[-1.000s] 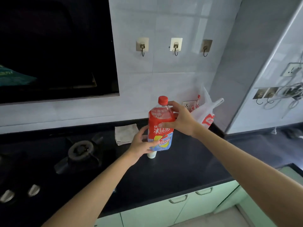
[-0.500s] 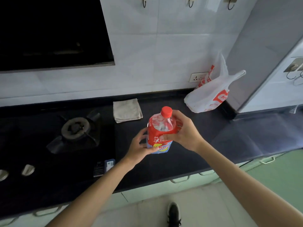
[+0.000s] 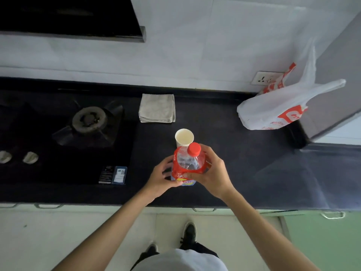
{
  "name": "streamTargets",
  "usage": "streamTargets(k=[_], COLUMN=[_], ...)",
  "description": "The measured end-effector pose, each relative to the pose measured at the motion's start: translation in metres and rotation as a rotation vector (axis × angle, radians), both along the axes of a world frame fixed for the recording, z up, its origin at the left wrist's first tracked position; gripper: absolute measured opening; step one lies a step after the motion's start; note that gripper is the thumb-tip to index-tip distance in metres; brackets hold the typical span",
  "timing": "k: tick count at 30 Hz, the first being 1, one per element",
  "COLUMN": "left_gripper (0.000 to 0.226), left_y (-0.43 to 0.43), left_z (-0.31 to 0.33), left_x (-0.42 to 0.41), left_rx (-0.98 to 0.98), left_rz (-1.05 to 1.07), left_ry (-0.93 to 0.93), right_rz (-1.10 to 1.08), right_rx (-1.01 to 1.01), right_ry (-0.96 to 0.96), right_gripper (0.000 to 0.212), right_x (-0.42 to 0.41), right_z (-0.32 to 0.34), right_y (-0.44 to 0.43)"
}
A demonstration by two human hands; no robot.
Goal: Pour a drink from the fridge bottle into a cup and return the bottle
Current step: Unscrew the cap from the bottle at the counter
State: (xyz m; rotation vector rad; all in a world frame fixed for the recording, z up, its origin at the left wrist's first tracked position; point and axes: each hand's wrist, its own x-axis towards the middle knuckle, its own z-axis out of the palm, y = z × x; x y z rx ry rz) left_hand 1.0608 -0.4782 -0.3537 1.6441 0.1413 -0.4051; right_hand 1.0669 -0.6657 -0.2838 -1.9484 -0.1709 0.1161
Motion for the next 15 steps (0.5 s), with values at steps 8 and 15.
streamTargets(k=[8, 15], left_gripper=[0.066, 0.068], left_y=[-0.003, 0.004], left_z=[-0.011, -0.022], left_x=[-0.007, -0.01], left_rx=[0.073, 0.039], left_rz=[0.092, 0.119], left_ry=[-0.024, 0.045], right_rz=[0.083, 0.096], right_rx=[0.014, 0.007], right_ry=[-0.065, -0.017], right_gripper=[0.075, 0.076], right_x=[0.003, 0.004], right_z=[-0.024, -0.035], right_y=[0.004, 0.008])
